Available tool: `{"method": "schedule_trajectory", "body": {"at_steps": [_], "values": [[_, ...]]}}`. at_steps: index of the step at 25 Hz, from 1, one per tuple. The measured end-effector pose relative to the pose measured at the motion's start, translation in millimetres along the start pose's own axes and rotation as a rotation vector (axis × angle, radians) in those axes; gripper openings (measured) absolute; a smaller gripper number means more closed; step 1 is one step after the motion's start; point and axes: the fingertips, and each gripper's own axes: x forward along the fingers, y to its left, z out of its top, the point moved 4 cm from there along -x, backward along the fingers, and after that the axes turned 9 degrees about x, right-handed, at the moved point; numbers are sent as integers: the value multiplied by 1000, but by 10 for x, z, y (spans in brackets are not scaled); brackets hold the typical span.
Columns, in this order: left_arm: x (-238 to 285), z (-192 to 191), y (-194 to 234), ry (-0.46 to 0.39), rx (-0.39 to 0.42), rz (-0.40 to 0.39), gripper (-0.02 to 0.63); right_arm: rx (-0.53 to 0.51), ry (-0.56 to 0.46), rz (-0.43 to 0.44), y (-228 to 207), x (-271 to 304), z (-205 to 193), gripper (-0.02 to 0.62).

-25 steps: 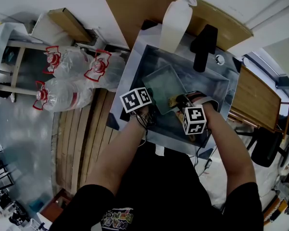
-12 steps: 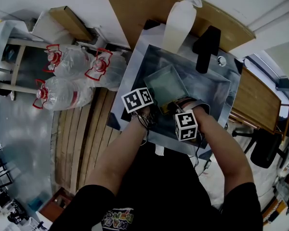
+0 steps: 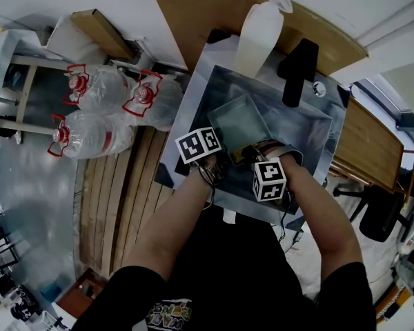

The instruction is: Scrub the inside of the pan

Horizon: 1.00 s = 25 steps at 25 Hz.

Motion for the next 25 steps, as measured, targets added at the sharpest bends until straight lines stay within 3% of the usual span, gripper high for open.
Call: {"method": "schedule_trajectory", "body": {"at_steps": [4,10,15,20,25], "values": [[14,-3,-7,1,2,-2,61,20,-13,-33,-108,1,-5,55],[17,-2,-5,2,-2,-3,61,-33,6,-218,-493,60,35,55],[22,-1,-15,4,-10,-7,61,-62,-10,-299,-835,134,176,55],[21,-6,-9,5,-15,-12,61,-120,-11,-323,-1070,259,286,55],[16,7,-10,5,-11,-12,61,-163,-4,-291,-1141,365,294,54]]}}
